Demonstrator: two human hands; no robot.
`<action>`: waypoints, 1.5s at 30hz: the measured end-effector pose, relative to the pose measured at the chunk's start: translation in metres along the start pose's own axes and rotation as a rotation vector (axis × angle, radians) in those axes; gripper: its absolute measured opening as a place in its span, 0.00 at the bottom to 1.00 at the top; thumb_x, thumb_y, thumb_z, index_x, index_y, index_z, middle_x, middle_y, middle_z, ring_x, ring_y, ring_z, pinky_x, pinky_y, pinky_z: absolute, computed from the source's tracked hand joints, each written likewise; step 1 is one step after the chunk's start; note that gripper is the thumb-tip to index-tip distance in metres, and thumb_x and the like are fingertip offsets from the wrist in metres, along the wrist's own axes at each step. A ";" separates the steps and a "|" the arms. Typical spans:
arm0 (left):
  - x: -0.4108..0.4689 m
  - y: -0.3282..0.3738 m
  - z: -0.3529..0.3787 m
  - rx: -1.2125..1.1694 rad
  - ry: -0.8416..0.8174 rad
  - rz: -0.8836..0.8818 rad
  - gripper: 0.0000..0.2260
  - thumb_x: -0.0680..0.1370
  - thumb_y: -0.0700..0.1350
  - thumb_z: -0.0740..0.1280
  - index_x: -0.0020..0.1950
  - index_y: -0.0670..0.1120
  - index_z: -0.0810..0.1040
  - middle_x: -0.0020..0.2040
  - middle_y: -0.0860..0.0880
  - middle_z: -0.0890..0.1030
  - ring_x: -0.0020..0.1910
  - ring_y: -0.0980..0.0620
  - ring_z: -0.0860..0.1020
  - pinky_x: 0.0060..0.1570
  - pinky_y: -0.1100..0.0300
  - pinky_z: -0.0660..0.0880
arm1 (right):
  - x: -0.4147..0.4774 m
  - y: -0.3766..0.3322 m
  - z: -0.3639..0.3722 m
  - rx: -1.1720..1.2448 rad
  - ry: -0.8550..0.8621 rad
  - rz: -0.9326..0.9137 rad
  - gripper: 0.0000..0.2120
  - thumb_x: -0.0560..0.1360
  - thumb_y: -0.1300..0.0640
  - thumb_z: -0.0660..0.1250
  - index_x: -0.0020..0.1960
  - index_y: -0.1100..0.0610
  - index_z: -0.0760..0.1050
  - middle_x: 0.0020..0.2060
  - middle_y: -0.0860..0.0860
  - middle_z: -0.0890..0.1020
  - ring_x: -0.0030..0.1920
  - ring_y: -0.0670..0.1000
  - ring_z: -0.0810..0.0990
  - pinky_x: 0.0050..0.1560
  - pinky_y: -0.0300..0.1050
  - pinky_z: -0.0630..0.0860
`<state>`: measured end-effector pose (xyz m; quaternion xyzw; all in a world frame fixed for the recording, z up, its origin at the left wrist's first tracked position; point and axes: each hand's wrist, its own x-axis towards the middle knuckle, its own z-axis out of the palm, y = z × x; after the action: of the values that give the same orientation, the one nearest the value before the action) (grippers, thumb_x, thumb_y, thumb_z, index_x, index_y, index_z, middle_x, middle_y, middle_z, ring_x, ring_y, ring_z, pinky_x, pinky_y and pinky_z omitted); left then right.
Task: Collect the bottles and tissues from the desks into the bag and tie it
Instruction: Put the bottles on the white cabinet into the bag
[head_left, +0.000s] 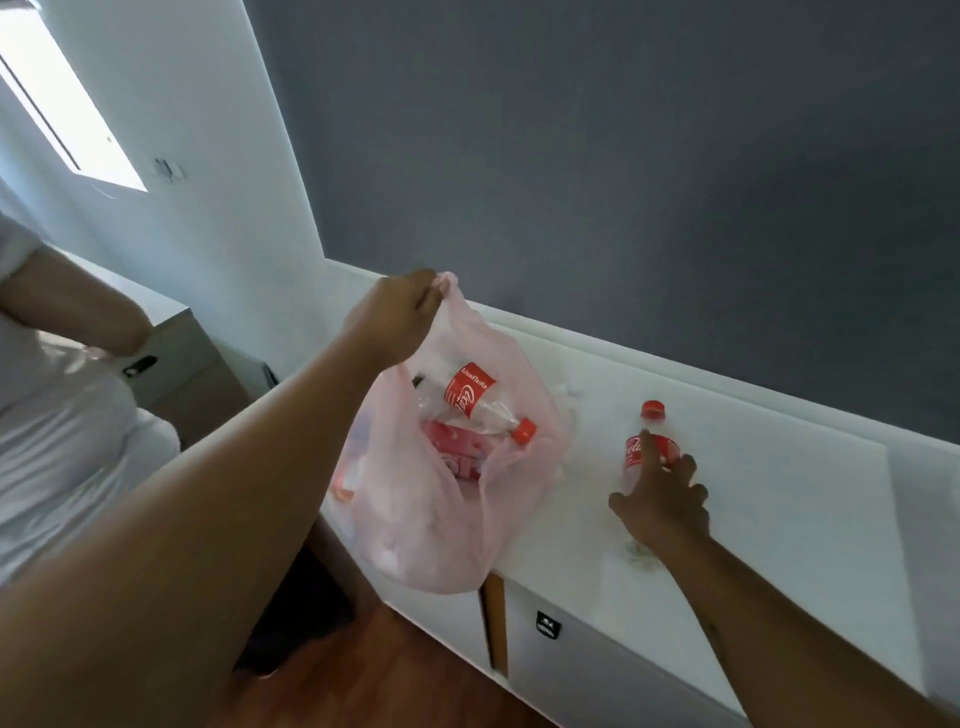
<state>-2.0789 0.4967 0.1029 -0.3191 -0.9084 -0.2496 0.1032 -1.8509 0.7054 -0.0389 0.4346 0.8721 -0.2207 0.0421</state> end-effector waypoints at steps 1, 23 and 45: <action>0.000 0.000 0.002 -0.001 -0.006 -0.003 0.15 0.83 0.55 0.52 0.42 0.50 0.69 0.39 0.48 0.77 0.40 0.44 0.75 0.40 0.55 0.68 | 0.001 0.002 0.000 0.071 -0.001 -0.009 0.44 0.72 0.49 0.72 0.77 0.46 0.47 0.72 0.59 0.58 0.65 0.65 0.67 0.62 0.56 0.72; 0.010 -0.033 -0.040 0.046 0.121 -0.126 0.16 0.83 0.49 0.53 0.55 0.44 0.77 0.42 0.44 0.80 0.40 0.43 0.76 0.40 0.55 0.71 | -0.011 -0.151 -0.005 0.106 0.608 -0.889 0.16 0.77 0.47 0.64 0.61 0.51 0.75 0.54 0.54 0.78 0.54 0.58 0.75 0.54 0.52 0.71; 0.021 -0.115 -0.039 0.106 0.098 -0.193 0.16 0.84 0.48 0.53 0.61 0.44 0.78 0.56 0.40 0.81 0.53 0.39 0.77 0.49 0.53 0.70 | 0.061 -0.065 0.069 -0.241 0.123 -0.701 0.18 0.72 0.49 0.62 0.59 0.56 0.74 0.54 0.58 0.77 0.51 0.63 0.76 0.48 0.55 0.74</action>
<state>-2.1666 0.4105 0.0992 -0.2117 -0.9408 -0.2252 0.1394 -1.9475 0.6876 -0.0949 0.1142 0.9886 -0.0908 -0.0376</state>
